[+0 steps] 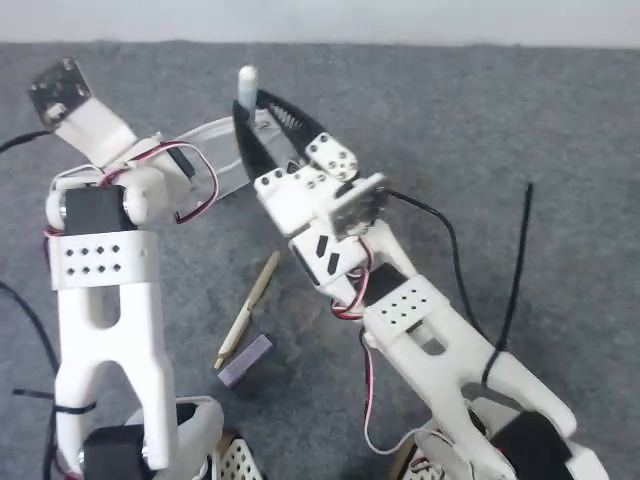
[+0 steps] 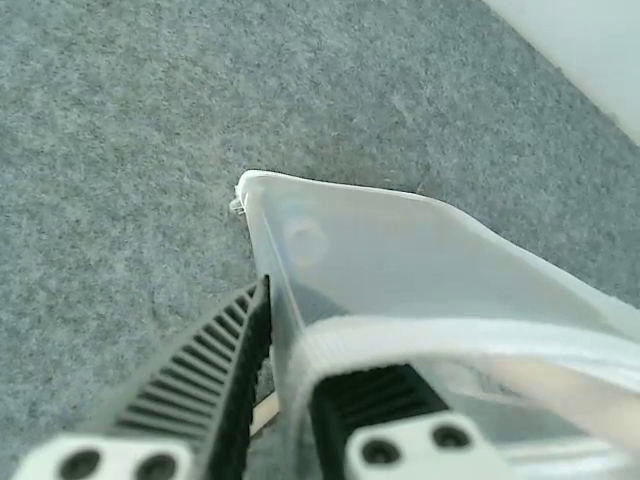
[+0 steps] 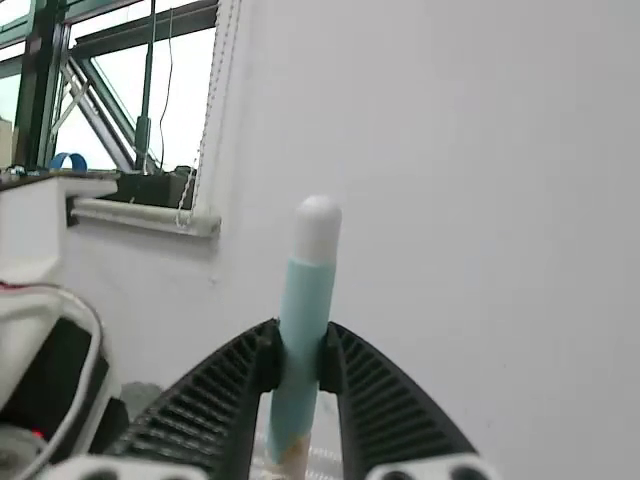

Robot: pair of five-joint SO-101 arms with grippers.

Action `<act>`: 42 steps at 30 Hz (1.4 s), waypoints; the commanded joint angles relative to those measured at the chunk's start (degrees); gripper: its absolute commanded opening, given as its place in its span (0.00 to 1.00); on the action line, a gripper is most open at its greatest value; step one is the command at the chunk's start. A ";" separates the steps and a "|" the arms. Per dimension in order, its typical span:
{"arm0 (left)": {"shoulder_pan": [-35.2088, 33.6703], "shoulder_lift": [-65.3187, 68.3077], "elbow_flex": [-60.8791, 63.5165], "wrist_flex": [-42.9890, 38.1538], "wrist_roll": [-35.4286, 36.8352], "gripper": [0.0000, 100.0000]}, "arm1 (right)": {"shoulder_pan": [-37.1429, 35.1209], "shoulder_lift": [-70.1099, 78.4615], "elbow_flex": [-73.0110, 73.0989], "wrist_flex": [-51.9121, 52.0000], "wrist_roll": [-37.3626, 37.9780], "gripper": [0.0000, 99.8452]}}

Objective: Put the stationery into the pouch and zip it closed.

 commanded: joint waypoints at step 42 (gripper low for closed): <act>-0.53 0.09 0.75 -0.97 -0.62 0.01 | -5.76 -39.87 11.08 48.13 -2.20 0.13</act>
